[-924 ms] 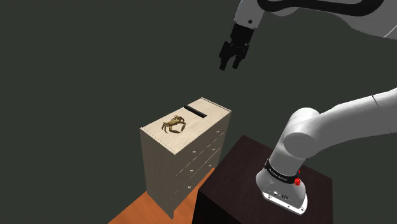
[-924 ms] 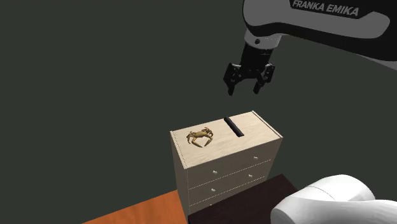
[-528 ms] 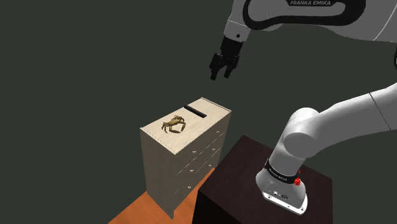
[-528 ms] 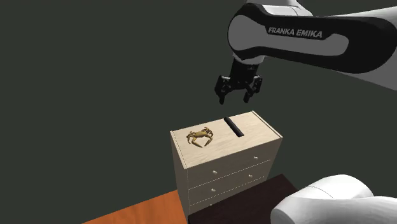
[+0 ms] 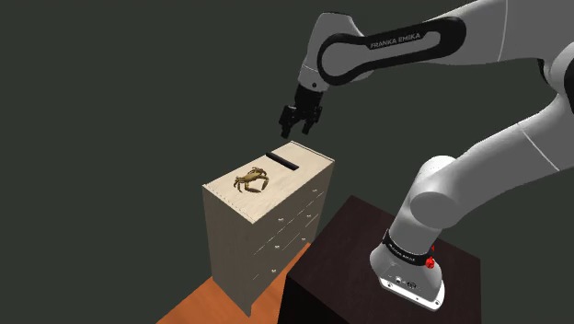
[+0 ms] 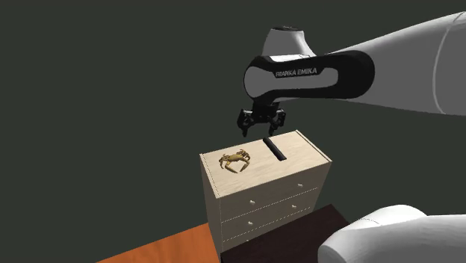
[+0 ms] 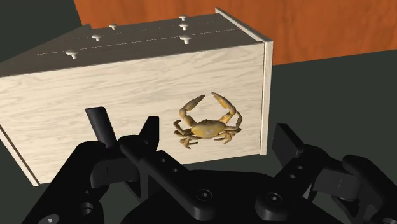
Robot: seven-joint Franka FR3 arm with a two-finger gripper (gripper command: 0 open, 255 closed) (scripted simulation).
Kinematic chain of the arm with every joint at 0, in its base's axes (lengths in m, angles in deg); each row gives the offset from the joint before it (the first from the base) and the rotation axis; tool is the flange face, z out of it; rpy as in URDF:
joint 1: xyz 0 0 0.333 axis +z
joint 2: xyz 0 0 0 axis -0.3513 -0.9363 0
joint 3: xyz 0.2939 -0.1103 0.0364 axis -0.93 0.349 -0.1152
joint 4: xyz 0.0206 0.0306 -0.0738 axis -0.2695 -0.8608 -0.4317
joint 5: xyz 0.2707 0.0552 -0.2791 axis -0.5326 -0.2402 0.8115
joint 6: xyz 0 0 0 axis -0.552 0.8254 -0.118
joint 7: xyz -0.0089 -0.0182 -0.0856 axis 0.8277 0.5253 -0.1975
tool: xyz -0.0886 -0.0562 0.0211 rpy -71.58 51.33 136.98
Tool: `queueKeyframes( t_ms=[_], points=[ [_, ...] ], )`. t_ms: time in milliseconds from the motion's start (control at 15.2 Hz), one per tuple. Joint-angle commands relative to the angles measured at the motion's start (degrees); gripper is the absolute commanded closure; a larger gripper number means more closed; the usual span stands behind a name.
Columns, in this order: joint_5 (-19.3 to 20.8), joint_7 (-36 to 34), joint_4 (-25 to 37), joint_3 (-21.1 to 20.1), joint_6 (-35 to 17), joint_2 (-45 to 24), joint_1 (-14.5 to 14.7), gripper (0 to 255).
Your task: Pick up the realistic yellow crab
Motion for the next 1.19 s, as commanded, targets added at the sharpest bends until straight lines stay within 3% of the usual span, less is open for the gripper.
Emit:
queueKeyframes(
  t_ms=[0,594,1122],
  points=[
    [-0.31,-0.94,-0.52,-0.76,-4.5,-3.57,0.09,0],
    [0.01,-5.59,0.95,-3.78,-22.8,-22.16,0.06,0],
    [4.5,-12.08,8.27,-4.56,-35.14,-40.94,0.55,0]
  ],
)
